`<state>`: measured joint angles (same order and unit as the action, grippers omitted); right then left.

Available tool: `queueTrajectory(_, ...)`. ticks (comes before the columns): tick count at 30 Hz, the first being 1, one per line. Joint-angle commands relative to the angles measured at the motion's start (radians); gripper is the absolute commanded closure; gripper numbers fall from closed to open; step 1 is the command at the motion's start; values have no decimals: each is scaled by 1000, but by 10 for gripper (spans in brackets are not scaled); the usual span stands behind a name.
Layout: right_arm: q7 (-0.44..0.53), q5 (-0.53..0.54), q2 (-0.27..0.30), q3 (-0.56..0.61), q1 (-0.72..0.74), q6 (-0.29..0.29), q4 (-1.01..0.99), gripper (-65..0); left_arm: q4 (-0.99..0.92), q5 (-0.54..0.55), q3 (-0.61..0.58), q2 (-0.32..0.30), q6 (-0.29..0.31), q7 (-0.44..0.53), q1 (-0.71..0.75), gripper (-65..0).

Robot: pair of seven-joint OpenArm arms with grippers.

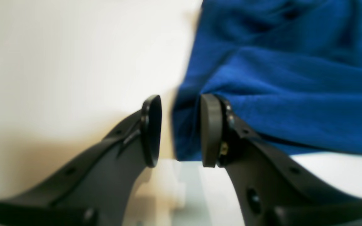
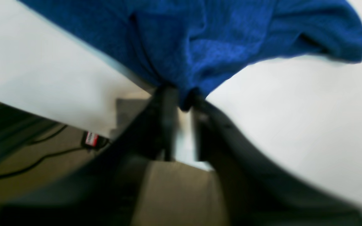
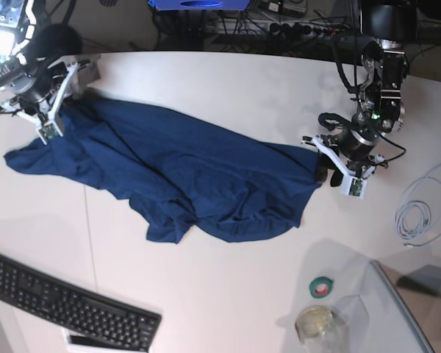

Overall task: Layout the t-shirt on the table in an organized manner, then fold the t-shirt properly
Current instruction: 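Stretch the shirt between both grippers and lay it flat, then grasp the shirt middle with the right gripper and pull it toward the robot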

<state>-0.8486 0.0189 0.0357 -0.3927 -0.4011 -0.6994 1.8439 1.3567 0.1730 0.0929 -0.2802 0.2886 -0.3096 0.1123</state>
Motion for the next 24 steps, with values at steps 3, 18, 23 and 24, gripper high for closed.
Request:
queueTrajectory(3, 13, 5, 14, -5, -15, 1, 17, -309, 74, 6, 109, 6, -9, 20, 66, -201)
queueTrajectory(18, 22, 5, -13, 622, 149, 108, 104, -255, 60, 6, 609, 51, -2, 20, 168, -201)
queueTrajectory(23, 39, 6, -23, 938, 374, 294, -120, -252, 14, 6, 687, 52, -2, 20, 181, -201)
queueTrajectory(24, 67, 10, -33, 995, 422, 332, -192, -251, 11, 6, 698, 54, -2, 20, 192, -201)
